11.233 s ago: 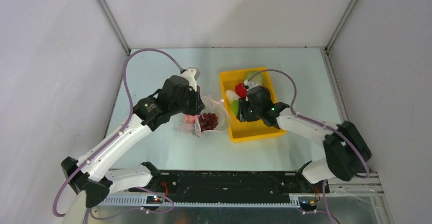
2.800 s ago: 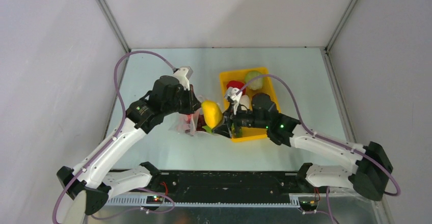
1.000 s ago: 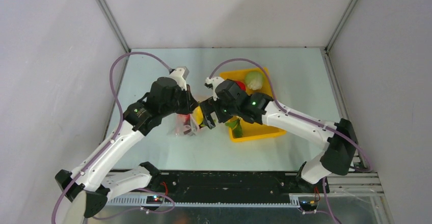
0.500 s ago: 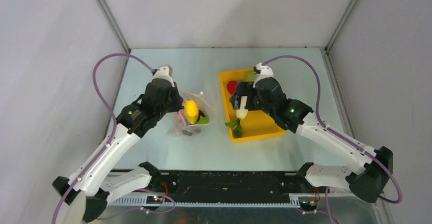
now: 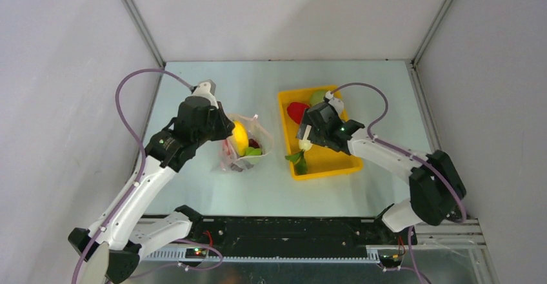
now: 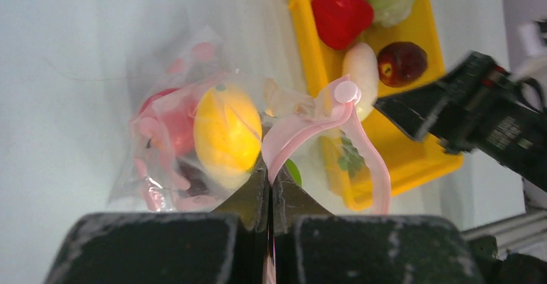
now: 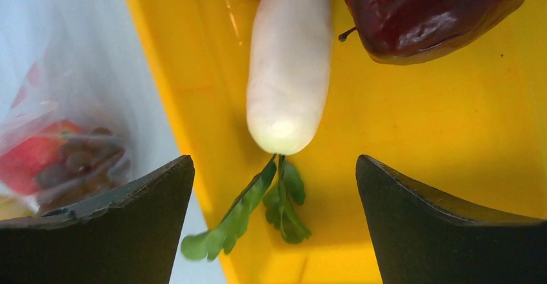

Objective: Place the food in the zip-top bag and seal the zipper

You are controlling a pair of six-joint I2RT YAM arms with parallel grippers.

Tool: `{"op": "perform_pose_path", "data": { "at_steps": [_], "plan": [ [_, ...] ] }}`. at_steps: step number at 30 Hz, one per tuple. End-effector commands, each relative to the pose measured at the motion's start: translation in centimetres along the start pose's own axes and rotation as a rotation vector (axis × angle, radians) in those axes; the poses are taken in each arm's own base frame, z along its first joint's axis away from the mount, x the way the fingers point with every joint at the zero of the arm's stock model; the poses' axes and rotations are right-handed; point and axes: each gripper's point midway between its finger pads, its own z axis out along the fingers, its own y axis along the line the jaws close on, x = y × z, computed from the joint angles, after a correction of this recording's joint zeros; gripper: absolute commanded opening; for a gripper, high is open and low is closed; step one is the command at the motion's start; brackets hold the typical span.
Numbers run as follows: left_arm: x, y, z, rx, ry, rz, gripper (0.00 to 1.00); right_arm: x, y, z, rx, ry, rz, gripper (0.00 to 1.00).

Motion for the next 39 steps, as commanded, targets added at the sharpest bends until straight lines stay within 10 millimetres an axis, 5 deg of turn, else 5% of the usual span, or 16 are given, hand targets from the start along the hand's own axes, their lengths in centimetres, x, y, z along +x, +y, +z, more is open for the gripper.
{"op": "perform_pose_path", "data": {
  "at_steps": [1, 5, 16, 21, 28, 39],
  "plan": [
    [-0.6, -3.0, -0.6, 0.176, -0.014, 0.045, 0.02, -0.6, 0.0, 2.9, 0.032, -0.033, 0.085, 0.99],
    [0.0, -5.4, -1.2, 0.323, 0.019, 0.069, 0.03, -0.3, -0.8, 5.0, 0.075, -0.041, 0.096, 0.97],
    [0.2, -5.4, -1.2, 0.327, 0.026, 0.071, 0.03, 1.8, -1.7, 9.4, 0.124, 0.006, 0.080, 0.89],
    [0.3, -5.5, -1.1, 0.331, 0.032, 0.070, 0.03, 1.7, -1.5, 10.0, 0.111, 0.001, 0.034, 0.72],
    [0.4, -5.4, -1.0, 0.324, 0.035, 0.071, 0.02, -0.7, -1.0, 6.7, 0.127, -0.105, -0.042, 0.45],
    [0.5, -5.6, -1.0, 0.334, 0.044, 0.069, 0.02, -5.2, 4.1, -2.8, -0.128, -0.322, -0.169, 0.36]
  ]
}}
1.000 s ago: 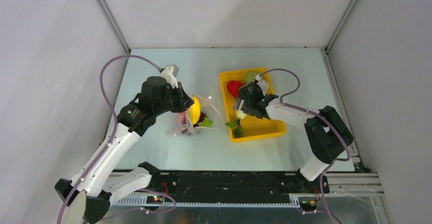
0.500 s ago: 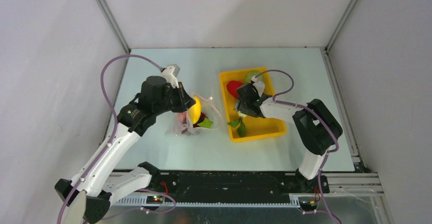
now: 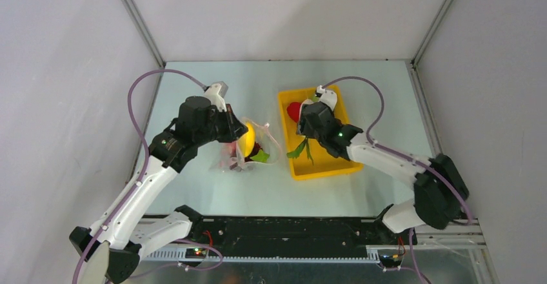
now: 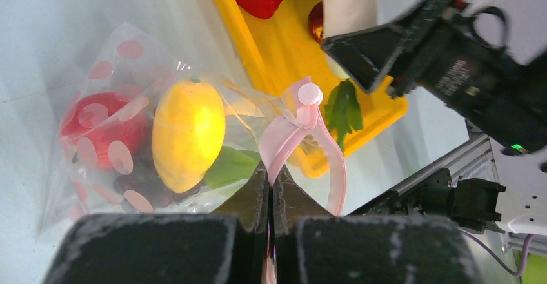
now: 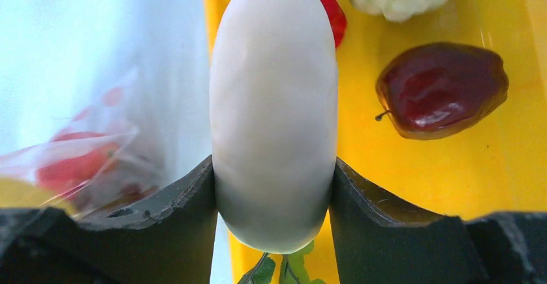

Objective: Place the food in the zip-top bag and seal the zipper

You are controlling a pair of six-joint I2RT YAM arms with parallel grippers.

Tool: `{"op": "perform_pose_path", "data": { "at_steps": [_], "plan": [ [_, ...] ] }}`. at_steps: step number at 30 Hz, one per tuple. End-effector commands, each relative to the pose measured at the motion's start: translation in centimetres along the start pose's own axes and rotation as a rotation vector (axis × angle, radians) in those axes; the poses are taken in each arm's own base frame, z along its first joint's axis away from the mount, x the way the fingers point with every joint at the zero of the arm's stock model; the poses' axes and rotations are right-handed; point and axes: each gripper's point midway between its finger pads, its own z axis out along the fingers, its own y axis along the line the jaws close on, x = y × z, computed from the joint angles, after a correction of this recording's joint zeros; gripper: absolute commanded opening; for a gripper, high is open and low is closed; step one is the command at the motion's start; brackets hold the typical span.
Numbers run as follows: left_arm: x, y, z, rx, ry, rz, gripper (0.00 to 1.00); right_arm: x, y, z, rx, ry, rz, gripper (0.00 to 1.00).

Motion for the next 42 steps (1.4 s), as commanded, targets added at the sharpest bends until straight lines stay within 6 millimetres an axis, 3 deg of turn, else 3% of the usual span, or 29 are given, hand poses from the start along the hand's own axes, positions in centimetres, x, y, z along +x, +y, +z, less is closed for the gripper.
{"op": "perform_pose_path", "data": {
  "at_steps": [1, 2, 3, 4, 7, 12, 20, 26, 30, 42],
  "plan": [
    [-1.3, -1.1, -0.3, 0.055, -0.051, 0.024, 0.02, -5.1, 2.3, -4.8, -0.147, -0.200, 0.002, 0.36],
    [-1.4, -1.1, -0.3, 0.055, -0.053, 0.023, 0.02, -4.8, 2.8, -5.5, -0.182, -0.209, 0.000, 0.36],
    [-1.3, -1.1, -0.3, 0.053, -0.052, 0.023, 0.02, -6.5, 3.8, -7.2, -0.249, -0.276, 0.028, 0.35],
    [-1.3, -1.1, -0.2, 0.054, -0.048, 0.022, 0.02, -6.1, 4.3, -7.8, -0.290, -0.285, 0.025, 0.35],
    [-1.2, -1.3, -0.2, 0.066, -0.043, 0.021, 0.02, -8.2, 7.2, -12.1, -0.475, -0.411, 0.051, 0.35],
    [-1.2, -1.2, -0.1, 0.062, -0.044, 0.010, 0.02, -10.8, 11.1, -17.2, -0.672, -0.588, 0.057, 0.35],
    [-1.4, -1.0, -0.3, 0.050, -0.060, 0.006, 0.02, -11.1, 16.2, -20.5, -0.899, -0.727, 0.085, 0.36],
    [-1.2, -1.0, -0.1, 0.048, -0.052, 0.001, 0.02, -9.8, 18.7, -22.7, -1.055, -0.747, 0.071, 0.36],
    [-1.2, -0.9, -0.1, 0.047, -0.054, -0.001, 0.02, -8.9, 19.4, -22.6, -1.078, -0.721, 0.072, 0.36],
    [-1.5, -1.3, -0.5, 0.066, -0.067, 0.005, 0.03, -6.0, 18.7, -16.1, -0.879, -0.722, -0.034, 0.35]
  ]
}}
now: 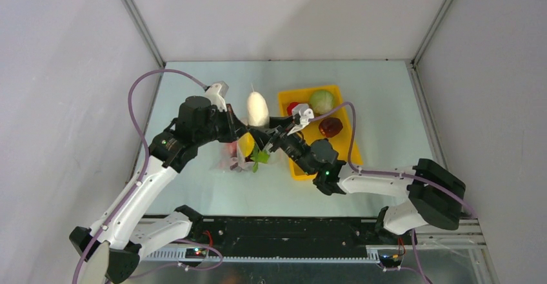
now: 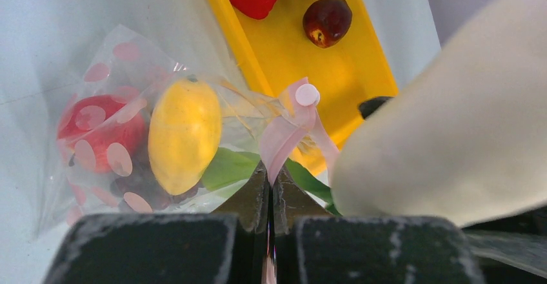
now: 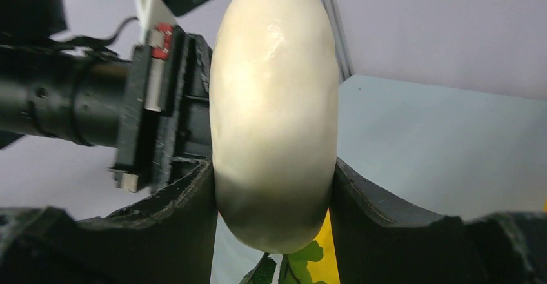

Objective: Place the food in the zip-top bag and seal the zipper

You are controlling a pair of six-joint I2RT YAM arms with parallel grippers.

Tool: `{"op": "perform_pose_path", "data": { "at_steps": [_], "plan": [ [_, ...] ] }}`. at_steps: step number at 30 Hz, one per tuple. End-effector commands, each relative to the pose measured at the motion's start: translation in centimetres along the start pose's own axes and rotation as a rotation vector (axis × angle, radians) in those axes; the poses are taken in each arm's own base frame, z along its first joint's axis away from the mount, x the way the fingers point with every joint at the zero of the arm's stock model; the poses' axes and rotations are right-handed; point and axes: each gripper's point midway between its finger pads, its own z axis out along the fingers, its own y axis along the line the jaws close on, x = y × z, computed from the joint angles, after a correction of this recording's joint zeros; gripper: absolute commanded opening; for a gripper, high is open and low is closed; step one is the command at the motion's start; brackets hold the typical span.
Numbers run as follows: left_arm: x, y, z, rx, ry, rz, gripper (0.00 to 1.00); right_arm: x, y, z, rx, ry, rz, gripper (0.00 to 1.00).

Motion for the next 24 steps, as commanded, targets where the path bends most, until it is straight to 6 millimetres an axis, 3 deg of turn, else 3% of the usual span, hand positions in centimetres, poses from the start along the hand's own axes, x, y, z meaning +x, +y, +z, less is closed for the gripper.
{"op": "perform_pose_path", "data": {
  "at_steps": [1, 15, 24],
  "plan": [
    [-1.4, -1.0, -0.6, 0.050, -0.069, 0.006, 0.03, -0.3, -1.4, 0.5, 0.056, -0.065, -0.064, 0.35],
    [-1.7, -1.3, -1.0, 0.059, -0.080, -0.004, 0.01, 4.8, -1.9, -1.0, 0.103, 0.042, -0.179, 0.36],
    [-1.7, -1.2, -1.1, 0.052, -0.089, -0.006, 0.01, 7.4, -2.4, -2.0, 0.129, 0.137, -0.190, 0.61]
  ]
}}
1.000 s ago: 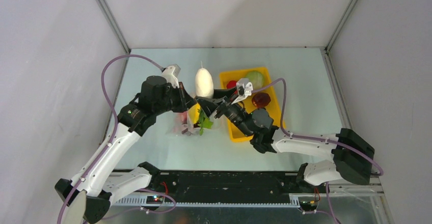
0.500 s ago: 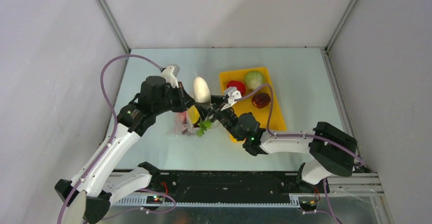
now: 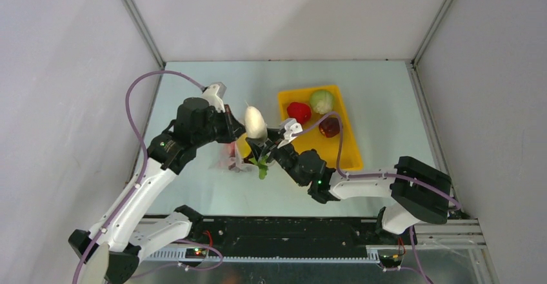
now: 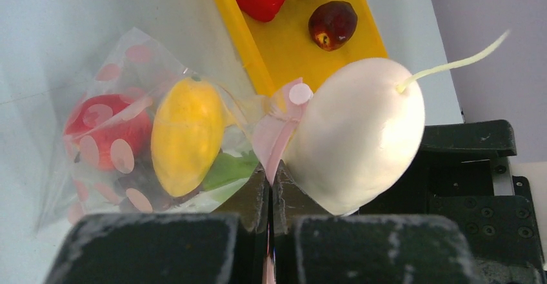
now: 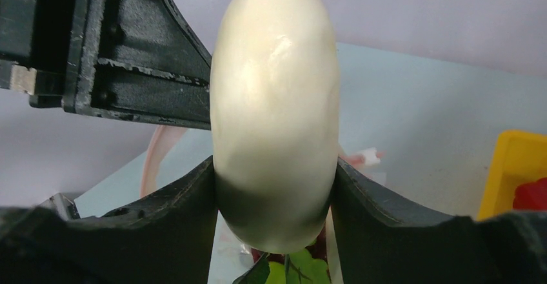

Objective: Place the food in the zip-top bag and seal the zipper

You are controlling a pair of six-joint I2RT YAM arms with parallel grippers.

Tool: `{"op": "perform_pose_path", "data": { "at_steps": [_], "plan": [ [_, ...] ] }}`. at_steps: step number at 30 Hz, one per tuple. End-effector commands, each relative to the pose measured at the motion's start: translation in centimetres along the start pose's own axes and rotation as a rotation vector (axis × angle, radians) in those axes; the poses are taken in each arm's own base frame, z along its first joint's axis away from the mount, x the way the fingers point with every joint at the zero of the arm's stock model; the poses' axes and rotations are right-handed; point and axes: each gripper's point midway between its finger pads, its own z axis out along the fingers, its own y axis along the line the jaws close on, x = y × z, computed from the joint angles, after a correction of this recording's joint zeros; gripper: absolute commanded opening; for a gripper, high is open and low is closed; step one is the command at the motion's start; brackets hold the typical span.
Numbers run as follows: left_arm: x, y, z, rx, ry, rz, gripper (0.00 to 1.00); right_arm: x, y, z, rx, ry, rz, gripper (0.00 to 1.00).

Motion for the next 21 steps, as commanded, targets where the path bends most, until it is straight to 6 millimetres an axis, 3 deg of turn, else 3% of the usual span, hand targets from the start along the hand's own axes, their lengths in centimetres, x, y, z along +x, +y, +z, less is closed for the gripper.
{"op": "perform_pose_path", "data": {
  "at_steps": [1, 6, 10, 15, 21],
  "plan": [
    [-1.8, -1.5, -0.8, 0.064, -0.075, -0.005, 0.00, 1.5, -0.3, -0.4, 0.022, 0.052, -0.027, 0.64],
    [-1.8, -1.5, -0.7, 0.060, -0.075, -0.009, 0.00, 2.4, 0.3, -1.2, -0.016, 0.112, -0.097, 0.57],
    [-1.8, -1.5, -0.7, 0.062, -0.079, -0.013, 0.01, 3.3, 0.9, -2.0, -0.038, 0.163, -0.141, 0.43],
    [-1.9, -1.5, -0.7, 0.060, -0.080, -0.016, 0.00, 4.2, 0.5, -2.3, -0.017, 0.221, -0.153, 0.41],
    [-2.1, -1.8, -1.1, 0.079, -0.095, -0.008, 0.00, 6.9, 0.0, -2.7, 0.028, 0.370, -0.159, 0.36]
  ]
}}
